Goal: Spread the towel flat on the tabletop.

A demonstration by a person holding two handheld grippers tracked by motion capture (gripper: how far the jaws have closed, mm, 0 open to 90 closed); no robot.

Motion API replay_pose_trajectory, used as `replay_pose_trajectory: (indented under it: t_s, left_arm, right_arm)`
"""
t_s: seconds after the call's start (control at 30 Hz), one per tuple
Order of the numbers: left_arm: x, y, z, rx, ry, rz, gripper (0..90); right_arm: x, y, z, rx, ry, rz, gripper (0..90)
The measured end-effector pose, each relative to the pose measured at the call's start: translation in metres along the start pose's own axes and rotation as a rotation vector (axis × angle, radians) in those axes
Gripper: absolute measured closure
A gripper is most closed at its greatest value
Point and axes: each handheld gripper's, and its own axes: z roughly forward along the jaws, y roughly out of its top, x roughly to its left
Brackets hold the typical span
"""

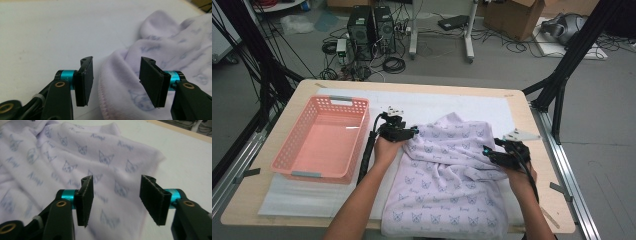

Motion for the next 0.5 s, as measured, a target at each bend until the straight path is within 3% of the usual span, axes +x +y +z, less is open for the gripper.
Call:
replay_pose_trajectory:
  t_s: [0.13,0.2,0.33,0.43,0.5]
  left_arm:
    - [0.002,-0.004,0.005,0.034,-0.009,0.028,44.3]
    - [0.002,-0.005,0.006,0.041,-0.015,0.033,45.5]
    - [0.001,-0.008,0.010,0.070,-0.031,0.047,49.3]
    - [0.003,-0.009,0.011,0.063,-0.037,0.029,49.8]
    - [0.002,-0.009,0.010,0.070,-0.038,0.041,51.2]
  right_arm:
    - [0.004,0.021,0.037,0.044,0.000,0.001,42.5]
    - [0.005,0.029,0.055,0.055,0.027,0.007,42.6]
    - [0.010,0.042,0.078,0.053,0.074,0.017,42.3]
    - [0.015,0.052,0.091,0.056,0.106,0.016,42.2]
    - [0.020,0.057,0.098,0.046,0.127,0.017,42.3]
